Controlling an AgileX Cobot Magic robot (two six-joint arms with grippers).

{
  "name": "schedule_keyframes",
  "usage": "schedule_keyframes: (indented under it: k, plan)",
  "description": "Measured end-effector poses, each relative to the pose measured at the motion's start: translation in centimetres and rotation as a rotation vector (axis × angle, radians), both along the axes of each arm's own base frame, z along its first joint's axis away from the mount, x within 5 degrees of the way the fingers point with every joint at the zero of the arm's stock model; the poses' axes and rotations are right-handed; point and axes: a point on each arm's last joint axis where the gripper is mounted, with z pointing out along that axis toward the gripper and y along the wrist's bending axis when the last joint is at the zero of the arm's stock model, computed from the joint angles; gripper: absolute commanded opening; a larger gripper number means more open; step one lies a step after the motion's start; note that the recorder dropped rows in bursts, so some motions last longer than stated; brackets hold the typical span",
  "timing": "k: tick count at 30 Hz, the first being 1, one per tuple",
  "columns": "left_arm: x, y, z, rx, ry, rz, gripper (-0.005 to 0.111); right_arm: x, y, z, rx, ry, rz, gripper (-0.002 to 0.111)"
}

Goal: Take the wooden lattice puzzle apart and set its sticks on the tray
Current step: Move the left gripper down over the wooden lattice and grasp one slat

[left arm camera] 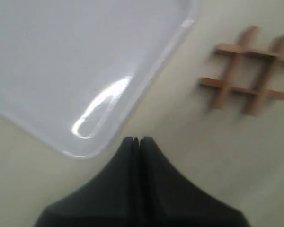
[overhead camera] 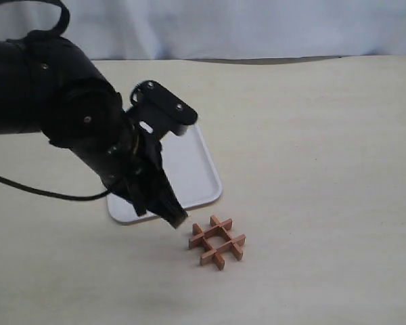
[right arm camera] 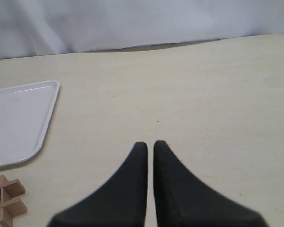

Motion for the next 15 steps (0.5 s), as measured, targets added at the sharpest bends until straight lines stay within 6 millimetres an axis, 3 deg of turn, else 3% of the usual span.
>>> schedule_keyframes:
  k: [6, 15]
  plan:
    - [-5.7, -4.5, -0.2, -0.036, 0.056, -0.154, 0.000, 0.0, 0.0, 0.0, 0.000, 0.000, 0.000, 0.005]
    - [-6.0, -5.9, -2.7, -0.024, 0.090, -0.140, 0.001, 0.0, 0.0, 0.0, 0.000, 0.000, 0.000, 0.005]
